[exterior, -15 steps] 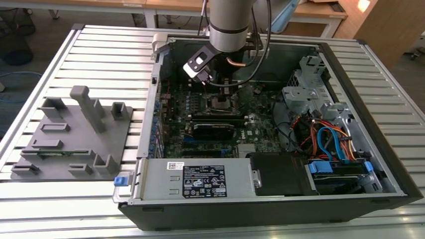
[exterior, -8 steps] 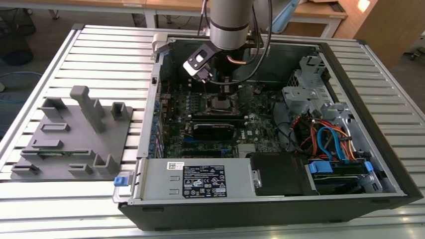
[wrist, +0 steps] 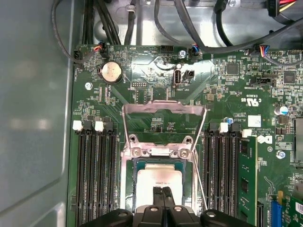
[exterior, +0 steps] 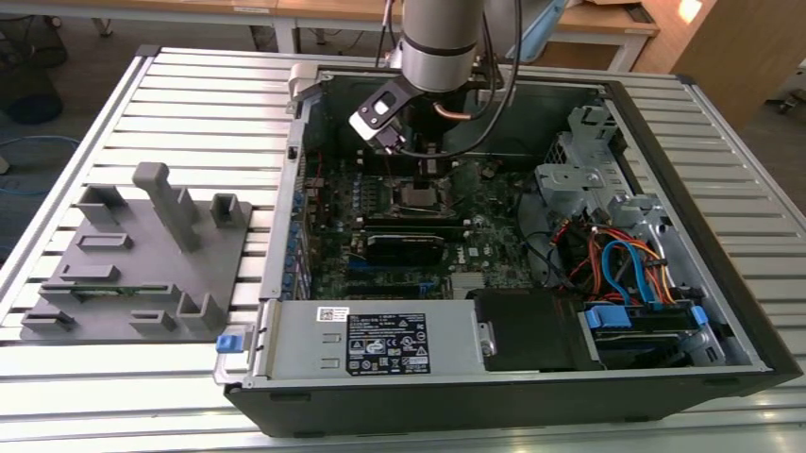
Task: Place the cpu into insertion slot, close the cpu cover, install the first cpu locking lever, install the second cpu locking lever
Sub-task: 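Close the cpu cover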
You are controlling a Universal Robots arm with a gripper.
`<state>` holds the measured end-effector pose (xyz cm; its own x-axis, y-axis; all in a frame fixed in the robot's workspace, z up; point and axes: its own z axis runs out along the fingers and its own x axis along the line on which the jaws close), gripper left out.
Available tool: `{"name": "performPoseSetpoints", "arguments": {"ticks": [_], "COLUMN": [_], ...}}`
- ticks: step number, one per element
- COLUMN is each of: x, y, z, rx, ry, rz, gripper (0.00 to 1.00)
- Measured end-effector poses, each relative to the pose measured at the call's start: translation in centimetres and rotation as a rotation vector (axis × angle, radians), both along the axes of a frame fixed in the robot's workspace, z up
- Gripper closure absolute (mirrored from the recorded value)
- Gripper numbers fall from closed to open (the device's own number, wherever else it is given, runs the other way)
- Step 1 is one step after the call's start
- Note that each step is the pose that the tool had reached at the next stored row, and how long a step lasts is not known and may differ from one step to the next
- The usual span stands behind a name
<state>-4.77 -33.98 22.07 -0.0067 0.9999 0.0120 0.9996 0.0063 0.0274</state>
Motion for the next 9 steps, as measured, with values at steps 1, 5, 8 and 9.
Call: {"name": "performPoseSetpoints", "arguments": {"ticks": [1, 5, 8, 9], "x": [0.0, 0.01, 0.01, 0.01], "y": [0.01, 0.01, 0.01, 0.01], "z": [0.12, 0.88, 1.5, 1.68], "rx": [0.0004, 0.0005, 0.0006, 0.0005], "ry": [0.0011, 0.0041, 0.0057, 0.0061], "rz": [0.0, 0.0, 0.0, 0.0], "gripper": [0.9, 0.9, 0.9, 0.9]}}
